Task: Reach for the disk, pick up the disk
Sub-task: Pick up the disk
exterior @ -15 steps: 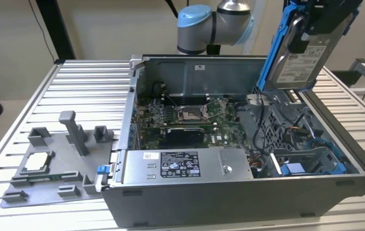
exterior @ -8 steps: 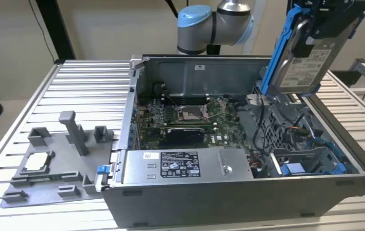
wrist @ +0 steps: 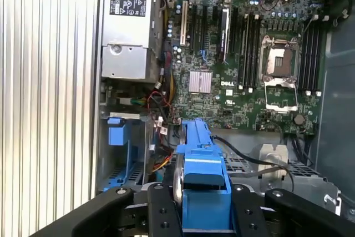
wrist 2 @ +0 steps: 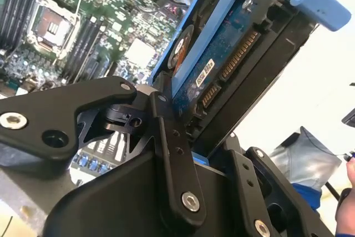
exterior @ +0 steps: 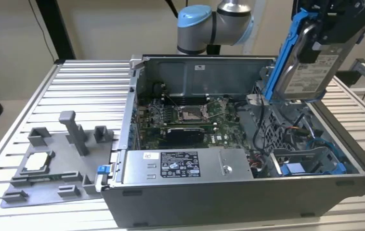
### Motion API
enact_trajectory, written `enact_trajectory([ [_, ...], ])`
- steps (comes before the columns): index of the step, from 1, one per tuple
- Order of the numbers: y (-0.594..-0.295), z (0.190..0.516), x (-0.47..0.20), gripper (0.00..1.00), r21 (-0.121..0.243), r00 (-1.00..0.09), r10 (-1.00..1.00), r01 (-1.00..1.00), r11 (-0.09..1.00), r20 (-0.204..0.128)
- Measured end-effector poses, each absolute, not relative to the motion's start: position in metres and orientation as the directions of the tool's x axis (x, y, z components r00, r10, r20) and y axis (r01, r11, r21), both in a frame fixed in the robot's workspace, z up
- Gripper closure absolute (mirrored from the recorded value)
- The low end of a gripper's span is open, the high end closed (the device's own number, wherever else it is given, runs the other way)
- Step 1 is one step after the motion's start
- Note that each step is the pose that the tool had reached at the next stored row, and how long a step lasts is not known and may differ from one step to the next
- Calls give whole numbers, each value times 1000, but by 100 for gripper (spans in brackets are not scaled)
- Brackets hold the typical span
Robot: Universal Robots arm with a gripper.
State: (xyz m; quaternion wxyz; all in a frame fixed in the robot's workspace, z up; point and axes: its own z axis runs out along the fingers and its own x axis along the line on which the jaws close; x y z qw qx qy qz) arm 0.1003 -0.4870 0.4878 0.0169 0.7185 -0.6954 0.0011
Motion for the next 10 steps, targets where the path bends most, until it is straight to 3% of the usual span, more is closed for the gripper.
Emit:
enact_trajectory([
  [10, -507, 488, 101, 100, 23, 33, -999, -999, -32, 34],
])
